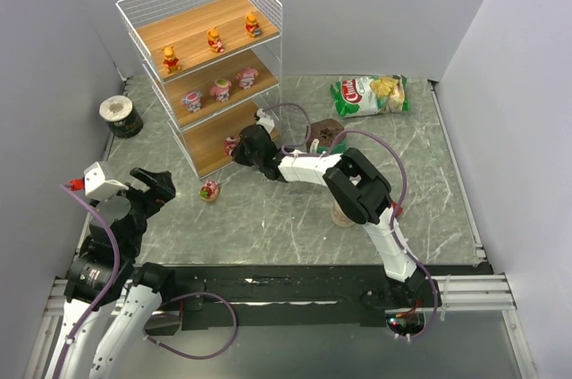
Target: Place and organize the plastic toys onto the shelf
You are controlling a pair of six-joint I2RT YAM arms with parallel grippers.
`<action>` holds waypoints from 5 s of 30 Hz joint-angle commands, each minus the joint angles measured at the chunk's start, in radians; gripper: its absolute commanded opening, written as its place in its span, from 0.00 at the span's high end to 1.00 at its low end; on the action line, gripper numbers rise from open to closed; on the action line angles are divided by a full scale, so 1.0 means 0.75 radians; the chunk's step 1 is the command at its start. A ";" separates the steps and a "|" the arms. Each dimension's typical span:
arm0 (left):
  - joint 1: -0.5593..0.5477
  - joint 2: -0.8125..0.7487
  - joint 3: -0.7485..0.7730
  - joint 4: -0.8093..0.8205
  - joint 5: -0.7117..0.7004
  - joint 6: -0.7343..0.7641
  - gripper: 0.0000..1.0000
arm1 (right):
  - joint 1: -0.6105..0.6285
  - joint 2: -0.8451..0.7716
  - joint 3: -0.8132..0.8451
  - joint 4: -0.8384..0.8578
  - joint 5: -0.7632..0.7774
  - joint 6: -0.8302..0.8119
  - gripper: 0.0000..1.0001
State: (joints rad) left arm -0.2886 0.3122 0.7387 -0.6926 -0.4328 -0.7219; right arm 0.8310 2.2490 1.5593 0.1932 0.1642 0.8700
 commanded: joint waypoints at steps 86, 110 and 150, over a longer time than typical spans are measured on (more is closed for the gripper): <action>-0.004 -0.022 -0.003 0.040 -0.008 -0.007 0.04 | 0.311 -0.223 -0.250 0.053 0.049 -1.187 0.41; -0.004 -0.030 -0.003 0.036 -0.012 -0.009 0.03 | 0.230 -0.366 -0.365 0.012 0.219 -0.731 0.27; -0.004 -0.022 -0.003 0.036 -0.014 -0.011 0.04 | 0.154 -0.254 -0.230 0.086 -0.045 -0.837 0.29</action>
State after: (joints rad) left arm -0.2893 0.2981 0.7387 -0.6926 -0.4324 -0.7227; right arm 0.9611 2.0319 1.3369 0.2714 0.1295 0.2268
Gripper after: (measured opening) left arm 0.967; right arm 0.709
